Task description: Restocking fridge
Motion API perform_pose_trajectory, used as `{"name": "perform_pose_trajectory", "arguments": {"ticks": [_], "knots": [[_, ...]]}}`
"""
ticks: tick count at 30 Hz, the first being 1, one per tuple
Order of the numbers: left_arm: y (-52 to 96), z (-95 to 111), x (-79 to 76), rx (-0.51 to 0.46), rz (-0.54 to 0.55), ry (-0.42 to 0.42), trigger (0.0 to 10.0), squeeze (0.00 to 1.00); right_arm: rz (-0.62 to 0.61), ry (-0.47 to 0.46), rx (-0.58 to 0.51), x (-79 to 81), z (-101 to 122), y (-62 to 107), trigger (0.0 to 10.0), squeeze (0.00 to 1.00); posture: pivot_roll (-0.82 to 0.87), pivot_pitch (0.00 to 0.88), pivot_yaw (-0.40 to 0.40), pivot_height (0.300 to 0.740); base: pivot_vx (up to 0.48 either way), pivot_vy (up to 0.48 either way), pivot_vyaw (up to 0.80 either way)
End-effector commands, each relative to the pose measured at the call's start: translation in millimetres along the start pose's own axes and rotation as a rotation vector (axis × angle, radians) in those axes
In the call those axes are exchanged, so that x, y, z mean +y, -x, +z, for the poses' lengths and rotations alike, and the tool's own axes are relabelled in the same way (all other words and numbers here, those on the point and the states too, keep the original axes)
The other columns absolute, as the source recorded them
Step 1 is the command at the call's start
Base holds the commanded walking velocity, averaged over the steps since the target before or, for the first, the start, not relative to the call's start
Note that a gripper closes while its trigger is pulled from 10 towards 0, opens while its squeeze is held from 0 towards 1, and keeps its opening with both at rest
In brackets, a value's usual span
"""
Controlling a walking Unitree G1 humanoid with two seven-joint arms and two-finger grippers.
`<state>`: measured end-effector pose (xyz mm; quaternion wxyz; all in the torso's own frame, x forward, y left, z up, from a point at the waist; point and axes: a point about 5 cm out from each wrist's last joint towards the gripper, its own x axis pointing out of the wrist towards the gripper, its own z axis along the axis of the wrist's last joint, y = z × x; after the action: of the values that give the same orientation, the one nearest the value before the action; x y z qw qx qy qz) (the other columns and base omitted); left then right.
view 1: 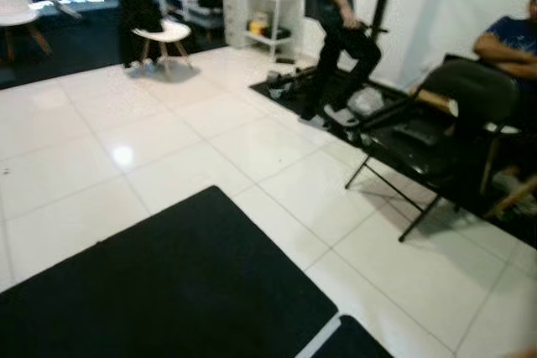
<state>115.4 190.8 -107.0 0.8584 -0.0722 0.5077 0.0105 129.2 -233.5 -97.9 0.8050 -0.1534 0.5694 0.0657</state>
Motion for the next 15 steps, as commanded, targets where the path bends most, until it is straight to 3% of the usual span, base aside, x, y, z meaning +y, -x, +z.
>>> {"name": "perform_pose_trajectory", "arguments": {"ticks": [1, 15], "knots": [[-0.5, -1.0, -2.6, 0.008, -0.008, -0.003, 10.0, 0.00, -0.012, 0.003, 0.015, -4.0, -4.5, 0.9, 10.0, 0.00, -0.10, 0.000, -0.009, 0.740, 0.345, 0.000, -0.79], [-0.4, -0.8, -1.8, 0.008, -0.005, -0.004, 10.0, 0.00, -0.005, 0.006, 0.019, -2.8, -5.4, 0.8, 10.0, 0.00, -0.10, 0.000, -0.007, 0.740, 0.343, 0.000, -0.79]]}}
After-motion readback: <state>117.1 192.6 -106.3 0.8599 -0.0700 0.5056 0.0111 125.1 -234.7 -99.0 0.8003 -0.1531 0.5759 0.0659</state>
